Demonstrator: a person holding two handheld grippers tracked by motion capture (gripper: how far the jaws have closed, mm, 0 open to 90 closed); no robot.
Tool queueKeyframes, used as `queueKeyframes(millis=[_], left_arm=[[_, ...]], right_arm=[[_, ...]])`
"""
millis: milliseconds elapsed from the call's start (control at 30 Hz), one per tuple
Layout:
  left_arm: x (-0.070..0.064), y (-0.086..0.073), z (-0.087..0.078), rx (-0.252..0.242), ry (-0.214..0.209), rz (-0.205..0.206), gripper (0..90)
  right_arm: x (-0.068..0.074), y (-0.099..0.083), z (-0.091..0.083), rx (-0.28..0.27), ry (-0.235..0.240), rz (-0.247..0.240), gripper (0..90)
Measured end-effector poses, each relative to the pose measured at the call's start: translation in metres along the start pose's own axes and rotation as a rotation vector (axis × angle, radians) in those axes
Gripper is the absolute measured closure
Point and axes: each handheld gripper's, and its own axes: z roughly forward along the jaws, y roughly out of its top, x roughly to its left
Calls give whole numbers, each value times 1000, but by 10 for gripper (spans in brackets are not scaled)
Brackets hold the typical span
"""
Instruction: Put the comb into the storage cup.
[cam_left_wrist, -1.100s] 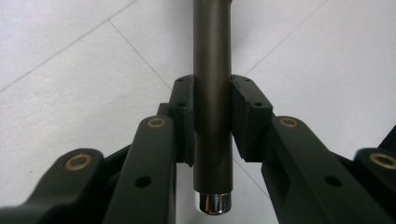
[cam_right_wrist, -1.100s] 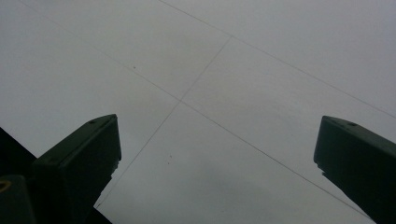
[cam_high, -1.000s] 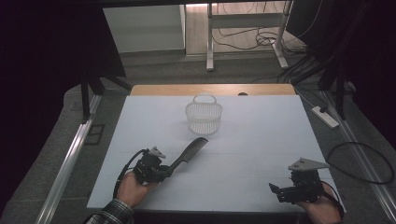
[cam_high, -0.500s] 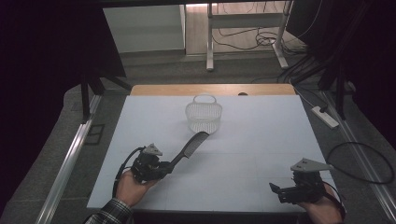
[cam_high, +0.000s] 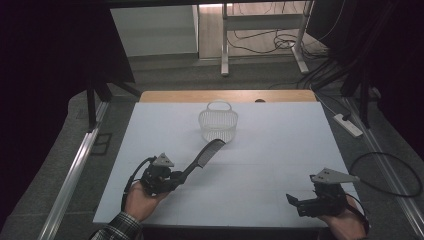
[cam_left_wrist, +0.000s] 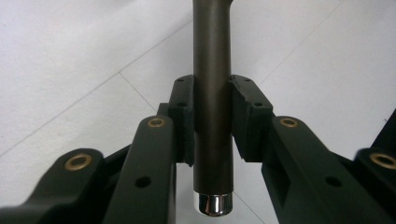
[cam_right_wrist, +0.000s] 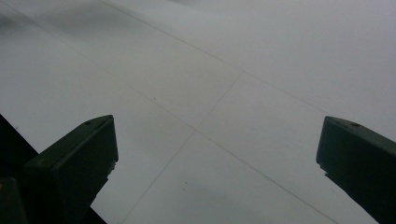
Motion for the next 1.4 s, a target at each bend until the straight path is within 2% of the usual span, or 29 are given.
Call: queueKeyframes(millis=[333, 633, 767, 1200, 1400], left_arm=[[-3, 2, -5, -56, 10, 12, 717], [-7, 4, -8, -90, 17, 27, 717], [-8, 5, -9, -103, 19, 30, 717], [-13, 10, -8, -133, 25, 51, 717], [-15, 13, -6, -145, 22, 59, 717]], right_arm=[[0, 14, -1, -86, 76, -2, 0], [4, 30, 4, -113, 138, -14, 0], [6, 37, 8, -124, 177, 15, 0], [15, 54, 21, -129, 228, 35, 0], [19, 62, 25, -131, 234, 48, 0]])
